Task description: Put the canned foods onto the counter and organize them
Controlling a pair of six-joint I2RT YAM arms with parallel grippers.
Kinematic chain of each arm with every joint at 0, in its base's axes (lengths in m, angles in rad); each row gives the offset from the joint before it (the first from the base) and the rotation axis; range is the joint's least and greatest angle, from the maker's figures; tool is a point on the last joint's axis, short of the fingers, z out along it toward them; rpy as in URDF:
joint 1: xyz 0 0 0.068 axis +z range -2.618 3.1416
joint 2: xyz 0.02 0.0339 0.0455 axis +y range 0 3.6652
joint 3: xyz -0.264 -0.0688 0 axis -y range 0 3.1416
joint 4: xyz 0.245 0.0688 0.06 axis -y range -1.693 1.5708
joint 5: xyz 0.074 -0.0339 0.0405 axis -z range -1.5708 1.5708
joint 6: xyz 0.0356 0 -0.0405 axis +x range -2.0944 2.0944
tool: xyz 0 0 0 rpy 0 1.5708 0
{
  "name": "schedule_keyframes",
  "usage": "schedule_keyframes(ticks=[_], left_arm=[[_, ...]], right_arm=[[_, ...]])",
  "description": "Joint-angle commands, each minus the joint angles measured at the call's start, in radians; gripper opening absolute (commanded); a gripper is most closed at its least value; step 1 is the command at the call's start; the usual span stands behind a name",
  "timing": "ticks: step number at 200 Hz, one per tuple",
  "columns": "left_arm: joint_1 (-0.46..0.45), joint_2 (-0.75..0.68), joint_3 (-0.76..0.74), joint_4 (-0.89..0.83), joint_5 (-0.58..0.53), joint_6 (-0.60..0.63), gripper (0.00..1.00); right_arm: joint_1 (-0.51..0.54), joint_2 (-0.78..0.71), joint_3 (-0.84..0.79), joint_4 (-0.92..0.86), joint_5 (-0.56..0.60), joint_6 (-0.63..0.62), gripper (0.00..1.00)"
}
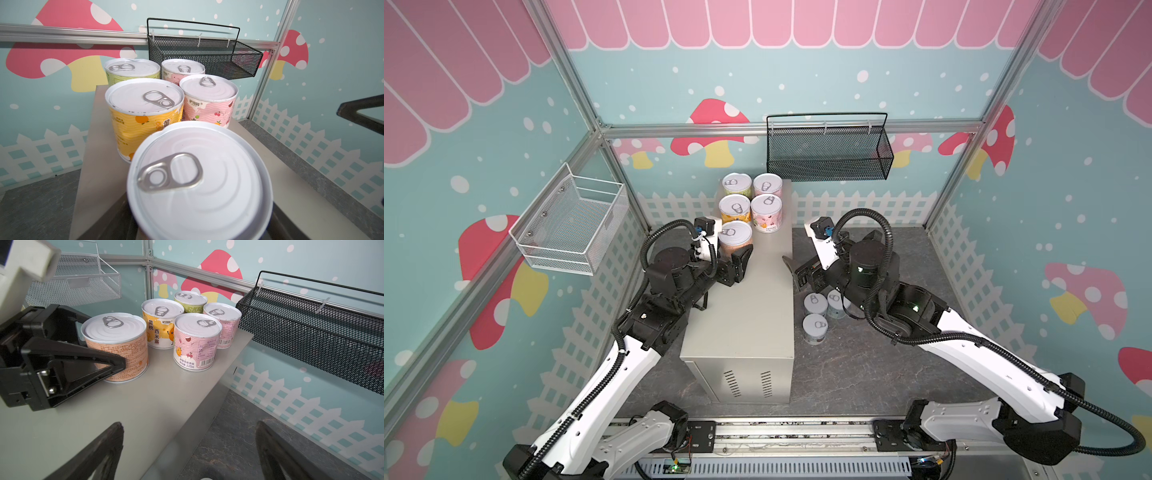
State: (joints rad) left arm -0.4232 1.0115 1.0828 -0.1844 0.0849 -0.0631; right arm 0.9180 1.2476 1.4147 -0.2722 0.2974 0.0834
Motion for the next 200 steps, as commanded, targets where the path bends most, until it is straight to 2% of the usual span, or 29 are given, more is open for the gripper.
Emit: schedule_keyframes(ticks=[1,104,200], left_arm=[[-0.006,0.033,-0.013,-0.121,-0.011,-0.01,0.75],[-0.008,0.04,-0.01,-0.124,-0.065,0.005,0.73],[0.001,0.025,-0.001,-0.143,-0.058,0.006,0.73]], right_arm=[[-0.007,-0.027,-0.015,0.027,0.0,0.003,0.99],[-0.013,-0.039,-0.027,0.033,-0.017,0.005,0.99],[-0.014,-0.019,-0.019,0.042,-0.095,-0.016,0.99]])
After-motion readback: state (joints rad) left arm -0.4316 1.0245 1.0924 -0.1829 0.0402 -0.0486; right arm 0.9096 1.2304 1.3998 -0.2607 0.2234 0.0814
